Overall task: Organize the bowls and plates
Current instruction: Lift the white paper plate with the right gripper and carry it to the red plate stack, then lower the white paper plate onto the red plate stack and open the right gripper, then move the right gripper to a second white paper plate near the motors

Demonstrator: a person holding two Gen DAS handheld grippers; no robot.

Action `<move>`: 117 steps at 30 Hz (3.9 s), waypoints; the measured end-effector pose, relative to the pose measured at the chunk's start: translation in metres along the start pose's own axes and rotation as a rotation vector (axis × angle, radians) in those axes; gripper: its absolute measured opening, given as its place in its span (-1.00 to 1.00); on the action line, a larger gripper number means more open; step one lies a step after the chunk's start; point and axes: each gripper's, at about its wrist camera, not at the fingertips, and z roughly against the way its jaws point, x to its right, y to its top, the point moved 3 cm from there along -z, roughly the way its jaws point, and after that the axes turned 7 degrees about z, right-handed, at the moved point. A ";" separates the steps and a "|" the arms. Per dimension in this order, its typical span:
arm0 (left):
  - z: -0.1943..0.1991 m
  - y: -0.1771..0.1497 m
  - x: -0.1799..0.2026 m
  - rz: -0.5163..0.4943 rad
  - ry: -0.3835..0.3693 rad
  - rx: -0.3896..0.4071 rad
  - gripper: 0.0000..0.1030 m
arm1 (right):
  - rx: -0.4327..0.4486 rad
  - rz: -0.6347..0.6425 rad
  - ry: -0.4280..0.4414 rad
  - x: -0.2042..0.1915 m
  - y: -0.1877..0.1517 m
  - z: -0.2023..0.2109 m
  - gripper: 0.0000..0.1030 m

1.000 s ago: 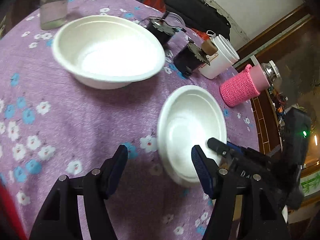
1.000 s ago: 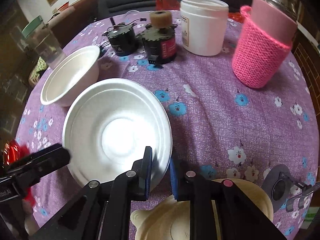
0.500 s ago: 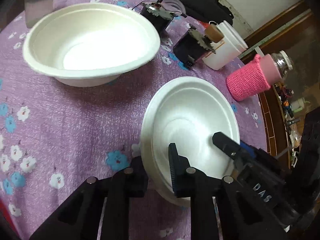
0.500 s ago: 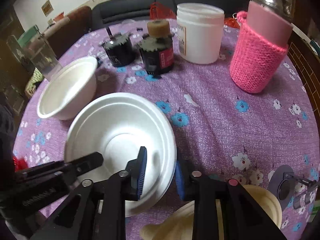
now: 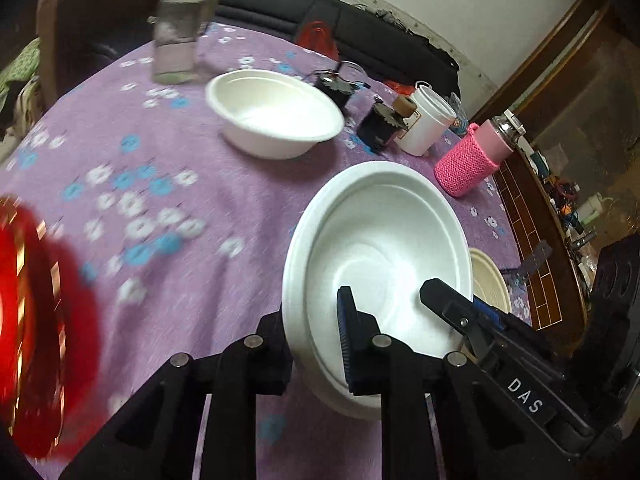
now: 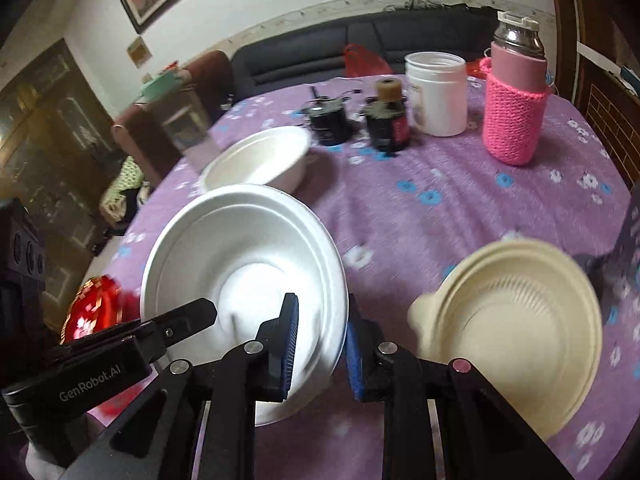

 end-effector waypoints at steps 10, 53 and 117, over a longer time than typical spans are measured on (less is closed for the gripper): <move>0.049 -0.065 -0.042 0.001 0.053 0.052 -0.67 | 0.072 -0.028 0.008 -0.054 -0.071 0.027 -0.54; 0.162 -0.039 -0.156 0.188 0.066 0.334 -0.67 | 0.081 0.054 0.181 -0.194 -0.050 0.008 -0.53; 0.184 -0.043 -0.020 -0.090 0.052 0.388 0.81 | 0.208 -0.019 -0.036 -0.086 -0.061 0.030 0.53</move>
